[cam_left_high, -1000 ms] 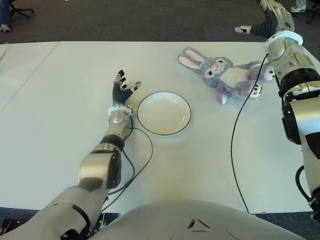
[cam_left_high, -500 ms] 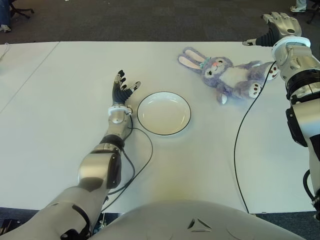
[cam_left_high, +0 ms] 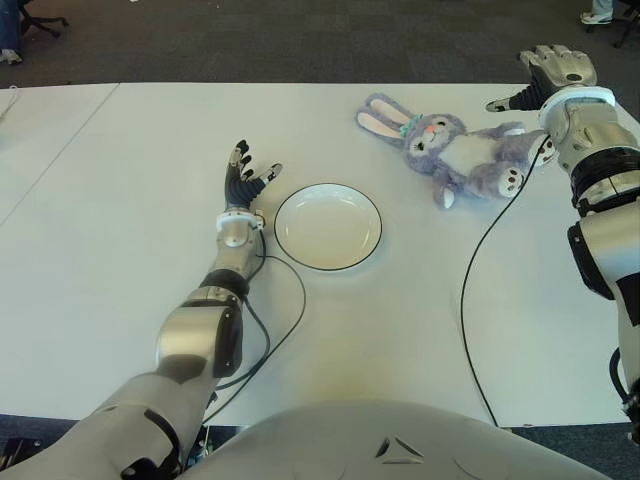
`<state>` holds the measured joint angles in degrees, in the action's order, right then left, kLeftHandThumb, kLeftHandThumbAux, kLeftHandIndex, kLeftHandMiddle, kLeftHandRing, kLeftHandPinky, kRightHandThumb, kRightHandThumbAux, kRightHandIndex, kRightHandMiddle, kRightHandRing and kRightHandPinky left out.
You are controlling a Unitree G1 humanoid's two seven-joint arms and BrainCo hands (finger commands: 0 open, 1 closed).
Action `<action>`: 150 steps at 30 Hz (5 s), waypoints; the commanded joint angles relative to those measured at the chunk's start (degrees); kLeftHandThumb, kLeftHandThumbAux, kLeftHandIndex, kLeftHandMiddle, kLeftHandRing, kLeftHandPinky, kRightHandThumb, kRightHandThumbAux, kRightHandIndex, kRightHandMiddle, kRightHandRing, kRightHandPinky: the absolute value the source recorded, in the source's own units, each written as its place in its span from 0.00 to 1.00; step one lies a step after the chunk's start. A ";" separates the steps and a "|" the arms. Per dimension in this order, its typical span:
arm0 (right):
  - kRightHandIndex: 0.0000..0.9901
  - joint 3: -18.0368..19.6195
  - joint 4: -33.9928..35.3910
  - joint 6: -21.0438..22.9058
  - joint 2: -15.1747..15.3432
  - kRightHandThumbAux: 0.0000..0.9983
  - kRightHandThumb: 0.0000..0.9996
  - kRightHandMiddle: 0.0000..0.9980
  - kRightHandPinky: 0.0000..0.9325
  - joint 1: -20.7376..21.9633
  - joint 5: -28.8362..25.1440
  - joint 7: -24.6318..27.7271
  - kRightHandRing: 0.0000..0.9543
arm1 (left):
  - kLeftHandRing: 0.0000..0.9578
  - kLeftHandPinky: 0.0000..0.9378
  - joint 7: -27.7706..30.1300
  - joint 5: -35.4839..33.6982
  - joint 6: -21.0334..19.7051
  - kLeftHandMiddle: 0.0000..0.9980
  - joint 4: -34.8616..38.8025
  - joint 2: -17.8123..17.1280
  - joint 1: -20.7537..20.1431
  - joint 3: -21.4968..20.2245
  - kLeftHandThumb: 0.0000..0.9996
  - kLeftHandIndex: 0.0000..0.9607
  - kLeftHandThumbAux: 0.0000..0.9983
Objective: Put the doll into the plate.
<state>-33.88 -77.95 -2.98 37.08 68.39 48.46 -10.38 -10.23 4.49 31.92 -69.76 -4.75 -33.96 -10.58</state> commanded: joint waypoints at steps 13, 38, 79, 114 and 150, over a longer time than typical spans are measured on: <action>0.00 -4.18 -0.88 0.63 -3.94 0.42 0.26 0.00 0.00 -5.08 2.21 4.90 0.00 | 0.10 0.12 -0.69 0.30 -8.74 0.09 -8.24 4.09 11.81 -0.05 0.06 0.05 0.72; 0.00 -4.98 0.28 0.95 -7.19 0.45 0.26 0.00 0.00 0.36 1.39 6.13 0.00 | 0.09 0.11 -1.81 1.18 -8.74 0.08 -8.29 4.22 12.07 0.87 0.02 0.05 0.72; 0.00 0.69 4.23 -4.59 -9.07 0.44 0.24 0.00 0.07 6.59 -1.82 7.15 0.00 | 0.09 0.11 -1.80 1.09 -9.74 0.09 -8.49 3.97 11.81 0.79 0.02 0.06 0.72; 0.00 1.19 5.11 -1.92 -14.27 0.45 0.28 0.00 0.09 -6.77 -4.11 11.17 0.00 | 0.10 0.12 -1.54 1.24 -8.46 0.09 -8.30 4.37 12.07 1.12 0.01 0.05 0.72; 0.00 3.83 0.66 -0.41 -13.73 0.45 0.27 0.00 0.01 -12.70 -6.62 7.38 0.00 | 0.13 0.15 1.16 -1.38 -5.87 0.13 -7.99 4.64 12.75 -1.36 0.02 0.09 0.66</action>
<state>-30.73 -74.94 -5.02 23.47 60.35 43.07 -3.51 -11.15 3.83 32.31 -69.76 -4.45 -34.02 -11.08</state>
